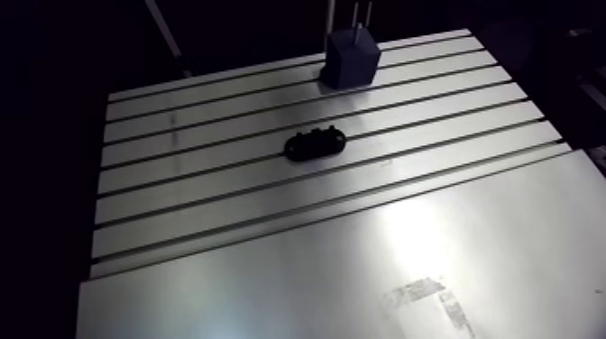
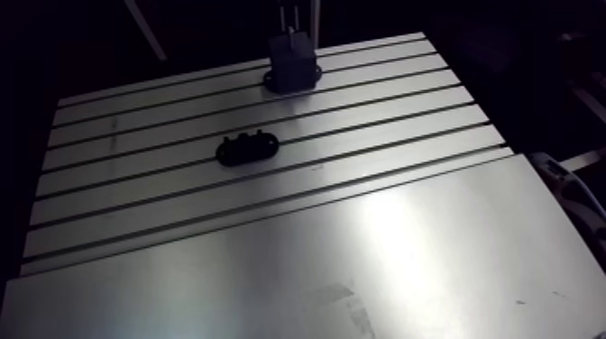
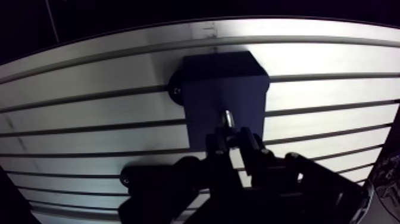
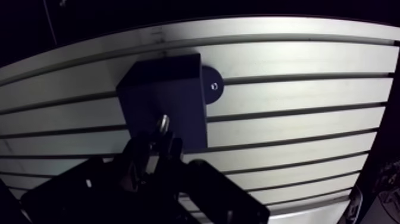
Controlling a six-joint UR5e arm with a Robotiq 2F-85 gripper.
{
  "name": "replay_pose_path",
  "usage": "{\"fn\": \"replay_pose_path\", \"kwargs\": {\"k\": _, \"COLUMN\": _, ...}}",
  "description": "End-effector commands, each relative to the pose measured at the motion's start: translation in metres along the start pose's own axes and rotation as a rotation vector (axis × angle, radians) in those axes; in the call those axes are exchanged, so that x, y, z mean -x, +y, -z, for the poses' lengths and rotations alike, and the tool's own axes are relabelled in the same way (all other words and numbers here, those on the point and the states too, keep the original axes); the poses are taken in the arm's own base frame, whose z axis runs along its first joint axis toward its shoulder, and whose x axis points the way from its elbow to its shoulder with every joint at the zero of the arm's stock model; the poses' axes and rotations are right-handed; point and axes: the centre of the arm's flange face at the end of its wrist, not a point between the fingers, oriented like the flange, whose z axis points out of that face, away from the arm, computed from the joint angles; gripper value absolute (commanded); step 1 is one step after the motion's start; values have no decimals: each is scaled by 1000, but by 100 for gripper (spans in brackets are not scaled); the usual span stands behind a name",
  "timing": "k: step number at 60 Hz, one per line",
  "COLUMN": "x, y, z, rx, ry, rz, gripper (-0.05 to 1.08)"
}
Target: Pick up the M10 bolt and insert it into the hole until fully seated.
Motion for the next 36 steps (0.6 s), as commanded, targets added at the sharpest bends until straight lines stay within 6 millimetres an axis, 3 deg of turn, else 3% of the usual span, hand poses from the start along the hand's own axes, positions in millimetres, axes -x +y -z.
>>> {"fn": "replay_pose_path", "kwargs": {"k": 1, "x": 1, "y": 0, "z": -1, "rx": 4, "ry": 3, "rz": 1, "gripper": 106}}
{"fn": "replay_pose_path", "kwargs": {"k": 6, "x": 1, "y": 1, "z": -2, "rx": 8, "ry": 0, "rz": 1, "gripper": 95}}
{"fn": "replay_pose_path", "kwargs": {"k": 7, "x": 1, "y": 1, "z": -1, "rx": 8, "ry": 2, "rz": 1, "gripper": 84}}
{"fn": "replay_pose_path", "kwargs": {"k": 8, "x": 2, "y": 1, "z": 0, "rx": 8, "ry": 2, "rz": 0, "gripper": 57}}
{"fn": "replay_pose_path", "kwargs": {"k": 9, "x": 2, "y": 1, "z": 0, "rx": 10, "ry": 2, "rz": 1, "gripper": 22}}
{"fn": "replay_pose_path", "kwargs": {"k": 10, "x": 2, "y": 1, "z": 0, "rx": 10, "ry": 2, "rz": 1, "gripper": 22}}
{"fn": "replay_pose_path", "kwargs": {"k": 11, "x": 3, "y": 0, "z": 1, "rx": 10, "ry": 4, "rz": 1, "gripper": 2}}
{"fn": "replay_pose_path", "kwargs": {"k": 36, "x": 9, "y": 1, "z": 3, "rx": 4, "ry": 5, "rz": 7, "gripper": 0}}
